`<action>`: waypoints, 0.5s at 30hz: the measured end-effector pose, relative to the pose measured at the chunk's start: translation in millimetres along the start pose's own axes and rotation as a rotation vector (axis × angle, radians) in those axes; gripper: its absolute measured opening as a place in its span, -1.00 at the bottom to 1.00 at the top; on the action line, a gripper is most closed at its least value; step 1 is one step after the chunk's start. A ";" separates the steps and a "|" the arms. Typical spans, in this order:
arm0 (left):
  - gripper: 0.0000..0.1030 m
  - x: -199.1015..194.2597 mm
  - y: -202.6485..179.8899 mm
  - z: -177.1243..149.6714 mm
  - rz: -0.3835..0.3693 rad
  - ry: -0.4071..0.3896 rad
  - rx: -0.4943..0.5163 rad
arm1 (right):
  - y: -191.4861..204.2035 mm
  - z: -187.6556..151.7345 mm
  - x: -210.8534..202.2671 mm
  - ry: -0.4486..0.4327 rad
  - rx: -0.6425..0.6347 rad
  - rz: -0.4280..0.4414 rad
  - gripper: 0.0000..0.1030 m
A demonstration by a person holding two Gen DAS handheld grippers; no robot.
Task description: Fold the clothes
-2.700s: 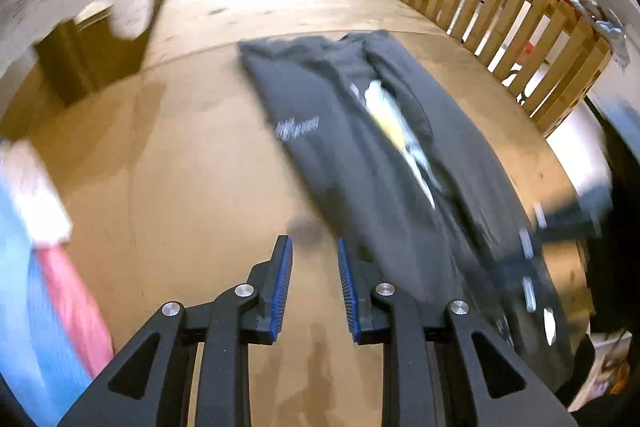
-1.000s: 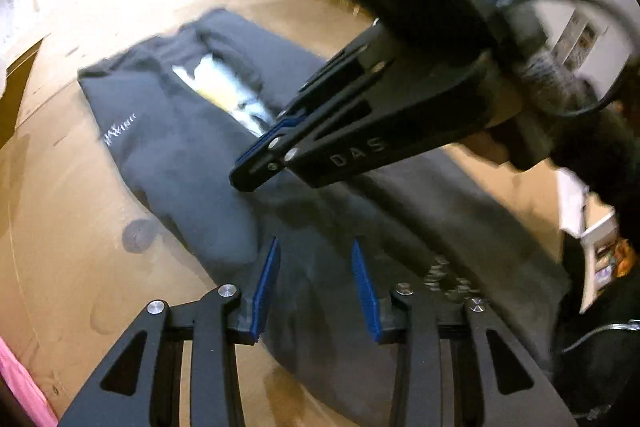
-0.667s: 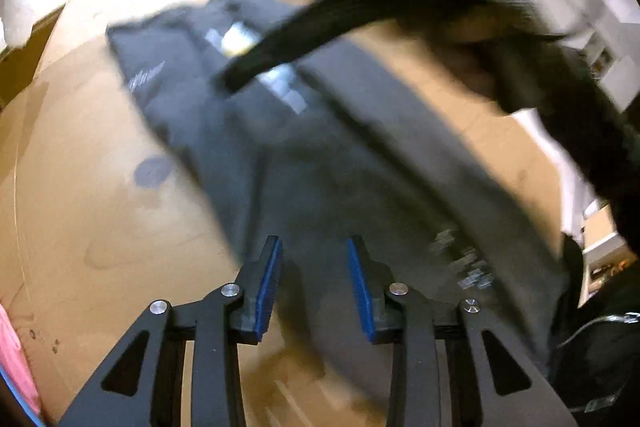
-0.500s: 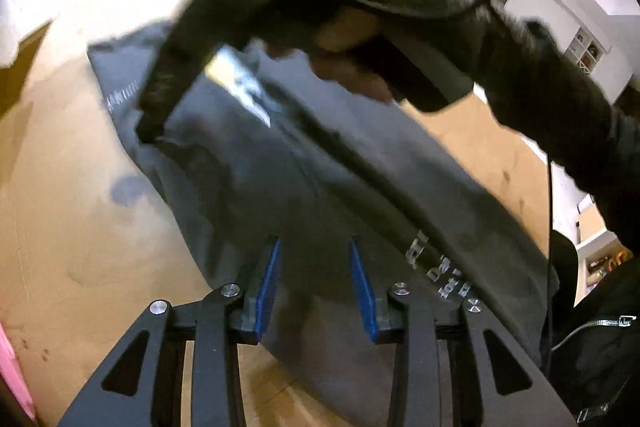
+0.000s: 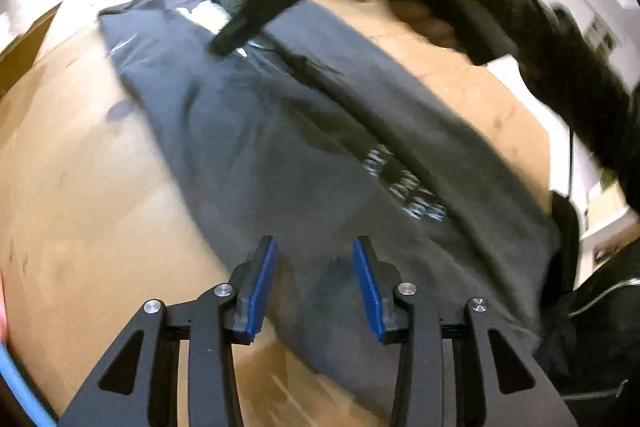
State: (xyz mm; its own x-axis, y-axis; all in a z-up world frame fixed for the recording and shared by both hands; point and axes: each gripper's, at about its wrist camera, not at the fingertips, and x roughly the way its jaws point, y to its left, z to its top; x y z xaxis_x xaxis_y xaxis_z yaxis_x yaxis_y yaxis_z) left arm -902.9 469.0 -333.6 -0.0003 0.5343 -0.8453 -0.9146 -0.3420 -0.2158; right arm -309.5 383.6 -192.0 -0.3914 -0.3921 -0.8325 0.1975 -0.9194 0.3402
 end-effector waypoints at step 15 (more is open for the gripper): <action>-0.19 -45.2 -54.7 -153.3 -0.061 -0.063 -0.277 | 60.2 -330.7 -126.3 -0.166 0.294 -0.201 -0.33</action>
State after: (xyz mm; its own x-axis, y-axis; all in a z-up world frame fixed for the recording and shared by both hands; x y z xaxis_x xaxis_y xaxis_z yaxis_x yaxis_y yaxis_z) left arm -790.8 345.1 -358.5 0.0183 0.6044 -0.7965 -0.7681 -0.5014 -0.3982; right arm 49.0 388.2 -211.0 -0.5412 -0.1812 -0.8211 -0.1545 -0.9385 0.3089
